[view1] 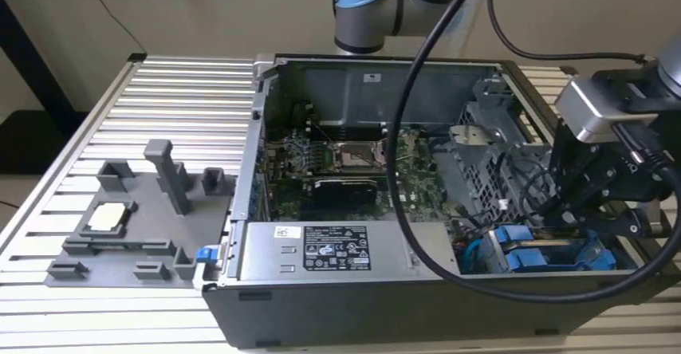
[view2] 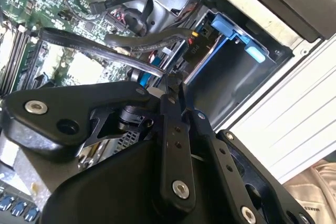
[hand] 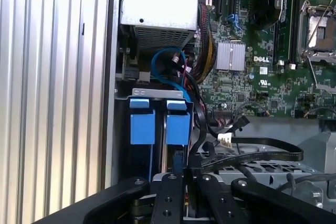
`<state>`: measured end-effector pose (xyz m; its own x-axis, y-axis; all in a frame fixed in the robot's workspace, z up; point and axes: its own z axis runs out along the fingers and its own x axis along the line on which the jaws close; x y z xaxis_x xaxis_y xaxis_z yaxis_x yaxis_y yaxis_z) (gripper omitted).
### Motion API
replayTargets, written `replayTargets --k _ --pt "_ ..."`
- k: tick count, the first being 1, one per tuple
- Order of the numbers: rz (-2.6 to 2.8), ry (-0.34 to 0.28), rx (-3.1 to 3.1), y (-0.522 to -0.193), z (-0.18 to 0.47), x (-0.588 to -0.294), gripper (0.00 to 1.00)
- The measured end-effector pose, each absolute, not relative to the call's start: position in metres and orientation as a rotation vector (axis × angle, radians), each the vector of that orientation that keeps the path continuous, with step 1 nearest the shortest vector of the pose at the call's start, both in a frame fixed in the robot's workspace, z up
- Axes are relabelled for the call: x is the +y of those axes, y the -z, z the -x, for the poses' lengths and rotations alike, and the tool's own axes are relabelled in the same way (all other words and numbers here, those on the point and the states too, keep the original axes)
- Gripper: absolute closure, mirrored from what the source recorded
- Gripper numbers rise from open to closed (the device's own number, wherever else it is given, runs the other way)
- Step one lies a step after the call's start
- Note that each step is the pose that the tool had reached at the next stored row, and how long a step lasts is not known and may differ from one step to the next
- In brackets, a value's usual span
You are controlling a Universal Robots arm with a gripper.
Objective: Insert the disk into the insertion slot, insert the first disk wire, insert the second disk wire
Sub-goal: 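Insert the second disk wire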
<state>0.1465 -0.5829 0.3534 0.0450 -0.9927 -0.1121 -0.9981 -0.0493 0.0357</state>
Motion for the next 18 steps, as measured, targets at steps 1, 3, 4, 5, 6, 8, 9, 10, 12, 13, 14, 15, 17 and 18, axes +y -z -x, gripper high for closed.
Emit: replayTargets --k 1,3,4,5,6,8,9,10,12,13,14,15,17,18 --pt "2.233 -0.163 2.13 -0.3526 -0.1466 -0.5829 0.84" --pt "2.233 -0.163 2.13 -0.3512 -0.147 -0.5829 0.84" --pt "2.233 -0.163 2.13 -0.3506 -0.1472 -0.5829 0.84" --pt "2.233 -0.163 2.13 -0.3502 -0.1473 -0.5829 0.84" --pt "2.233 -0.163 2.13 -0.3496 -0.1475 -0.5829 0.84" --pt "2.233 -0.163 2.129 -0.3486 -0.1482 -0.5829 0.84" --pt "2.233 -0.163 2.129 -0.3483 -0.1487 -0.5829 0.84" --pt "2.233 -0.163 2.129 -0.3479 -0.1492 -0.5829 0.84" --pt "2.233 -0.163 2.129 -0.3474 -0.1505 -0.5829 0.84" --pt "2.233 -0.163 2.129 -0.3471 -0.151 -0.5829 0.84" --pt "2.232 -0.164 2.129 -0.347 -0.1515 -0.5829 0.84" --pt "2.232 -0.165 2.128 -0.3469 -0.1517 -0.5829 0.84" --pt "2.231 -0.166 2.128 -0.3464 -0.1522 -0.5829 0.84" --pt "2.231 -0.166 2.128 -0.346 -0.1525 -0.5829 0.84"
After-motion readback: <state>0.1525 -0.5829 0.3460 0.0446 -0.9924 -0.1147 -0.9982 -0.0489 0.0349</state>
